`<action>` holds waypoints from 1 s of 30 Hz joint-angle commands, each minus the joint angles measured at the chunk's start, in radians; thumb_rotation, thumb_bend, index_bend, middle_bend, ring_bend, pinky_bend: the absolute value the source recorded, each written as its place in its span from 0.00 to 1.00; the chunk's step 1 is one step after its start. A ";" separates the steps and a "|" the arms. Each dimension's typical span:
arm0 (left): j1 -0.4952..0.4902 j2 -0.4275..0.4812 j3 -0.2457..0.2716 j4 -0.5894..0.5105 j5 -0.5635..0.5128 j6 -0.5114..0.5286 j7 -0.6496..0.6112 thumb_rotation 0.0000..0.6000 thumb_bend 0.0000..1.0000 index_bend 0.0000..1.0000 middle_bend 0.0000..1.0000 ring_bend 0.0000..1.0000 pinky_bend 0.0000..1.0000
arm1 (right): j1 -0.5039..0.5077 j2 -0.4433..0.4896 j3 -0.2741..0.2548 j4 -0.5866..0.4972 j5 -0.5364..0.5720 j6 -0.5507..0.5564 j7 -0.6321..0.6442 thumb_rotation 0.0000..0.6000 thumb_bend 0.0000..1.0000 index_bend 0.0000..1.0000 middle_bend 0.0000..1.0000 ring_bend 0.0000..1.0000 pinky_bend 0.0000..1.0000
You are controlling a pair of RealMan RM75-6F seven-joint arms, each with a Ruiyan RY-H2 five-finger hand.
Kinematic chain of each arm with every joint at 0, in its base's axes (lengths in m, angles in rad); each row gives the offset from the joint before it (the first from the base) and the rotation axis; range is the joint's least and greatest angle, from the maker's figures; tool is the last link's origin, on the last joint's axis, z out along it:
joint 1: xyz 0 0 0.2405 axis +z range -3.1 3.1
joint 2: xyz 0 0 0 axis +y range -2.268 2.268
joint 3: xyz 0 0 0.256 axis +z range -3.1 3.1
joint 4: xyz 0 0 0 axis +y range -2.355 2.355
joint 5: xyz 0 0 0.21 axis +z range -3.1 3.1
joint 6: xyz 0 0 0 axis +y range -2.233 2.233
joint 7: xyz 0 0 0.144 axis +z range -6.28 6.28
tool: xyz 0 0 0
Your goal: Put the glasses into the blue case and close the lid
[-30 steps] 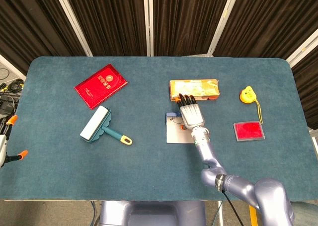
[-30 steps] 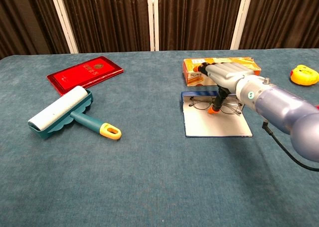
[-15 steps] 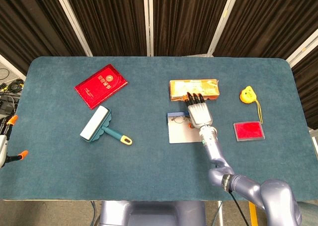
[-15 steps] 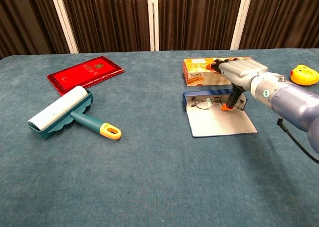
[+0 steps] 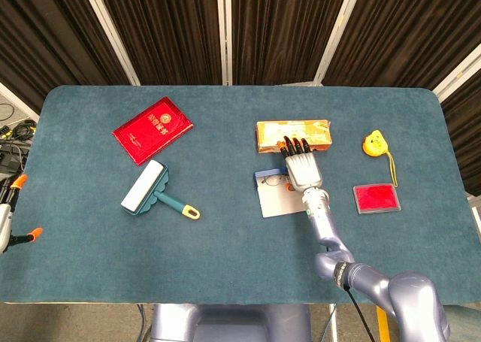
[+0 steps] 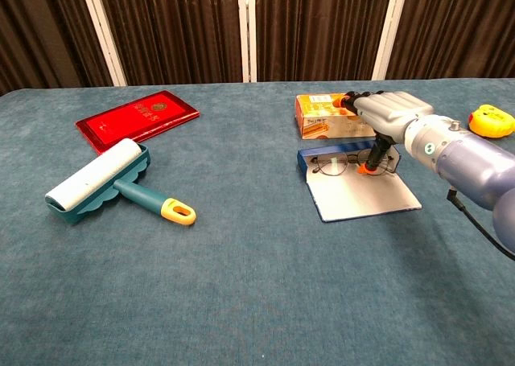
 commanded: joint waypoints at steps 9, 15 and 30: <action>0.000 0.002 0.001 -0.005 0.004 0.002 0.000 1.00 0.00 0.00 0.00 0.00 0.00 | -0.020 0.034 -0.004 -0.006 -0.007 -0.010 -0.004 1.00 0.05 0.03 0.00 0.00 0.00; -0.001 0.002 -0.001 -0.004 0.001 0.001 -0.001 1.00 0.00 0.00 0.00 0.00 0.00 | -0.006 0.004 0.014 0.043 0.012 -0.031 -0.011 1.00 0.05 0.03 0.00 0.00 0.00; -0.006 0.002 -0.002 0.001 -0.004 -0.011 -0.008 1.00 0.00 0.00 0.00 0.00 0.00 | -0.003 0.014 0.027 0.015 -0.022 0.019 0.003 1.00 0.05 0.03 0.00 0.00 0.00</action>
